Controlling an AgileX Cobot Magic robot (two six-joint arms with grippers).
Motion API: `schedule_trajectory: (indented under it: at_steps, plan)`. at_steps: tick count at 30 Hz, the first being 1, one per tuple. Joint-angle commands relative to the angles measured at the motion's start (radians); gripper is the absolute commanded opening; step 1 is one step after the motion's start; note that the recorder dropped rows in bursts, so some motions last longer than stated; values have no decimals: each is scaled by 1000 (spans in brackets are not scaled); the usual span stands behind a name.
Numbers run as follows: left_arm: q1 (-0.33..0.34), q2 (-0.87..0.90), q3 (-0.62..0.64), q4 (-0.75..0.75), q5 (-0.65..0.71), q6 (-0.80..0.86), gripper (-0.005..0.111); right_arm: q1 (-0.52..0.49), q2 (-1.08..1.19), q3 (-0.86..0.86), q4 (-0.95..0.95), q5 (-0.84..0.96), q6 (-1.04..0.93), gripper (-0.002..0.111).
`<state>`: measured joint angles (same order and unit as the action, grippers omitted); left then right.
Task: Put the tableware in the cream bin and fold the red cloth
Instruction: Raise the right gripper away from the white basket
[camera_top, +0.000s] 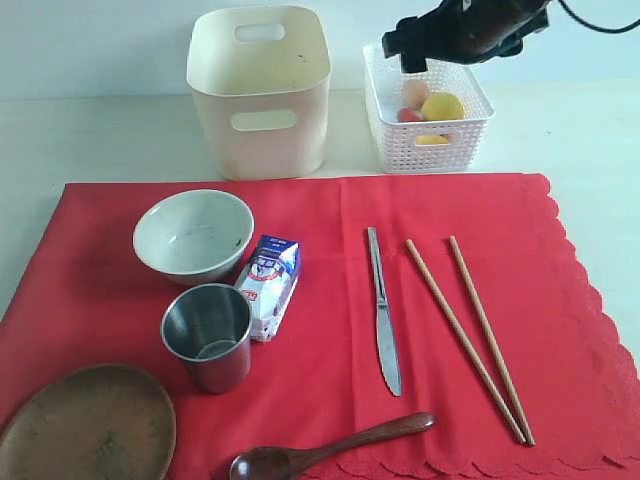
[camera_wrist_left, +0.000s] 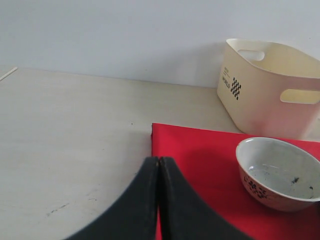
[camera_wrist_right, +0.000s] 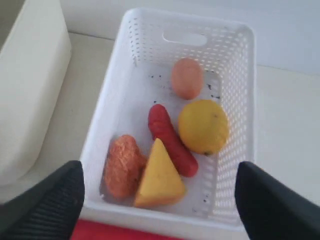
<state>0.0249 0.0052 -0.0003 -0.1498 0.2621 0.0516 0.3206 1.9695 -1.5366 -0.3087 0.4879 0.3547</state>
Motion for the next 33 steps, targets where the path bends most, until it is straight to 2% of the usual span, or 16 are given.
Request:
schedule_trajectory:
  at_steps: [1, 3, 9, 14, 19, 26, 33]
  plan:
    - [-6, -5, 0, 6, -8, 0, 3, -5, -99, -10, -9, 165, -74, 77]
    - [-6, -5, 0, 6, -8, 0, 3, -5, -136, -10, 3, 229, -96, 71]
    - [-6, -5, 0, 6, -8, 0, 3, -5, -255, -3, 50, 374, -103, 40]
    - [-6, -5, 0, 6, -8, 0, 3, -5, -360, -3, 171, 410, -177, 17]
    - [-6, -5, 0, 6, -8, 0, 3, -5, -452, -3, 279, 421, -201, 2]
    - [-6, -5, 0, 6, -8, 0, 3, -5, -516, -3, 383, 454, -266, 0]
    - [-6, -5, 0, 6, -8, 0, 3, -5, -526, -3, 388, 476, -268, 0]
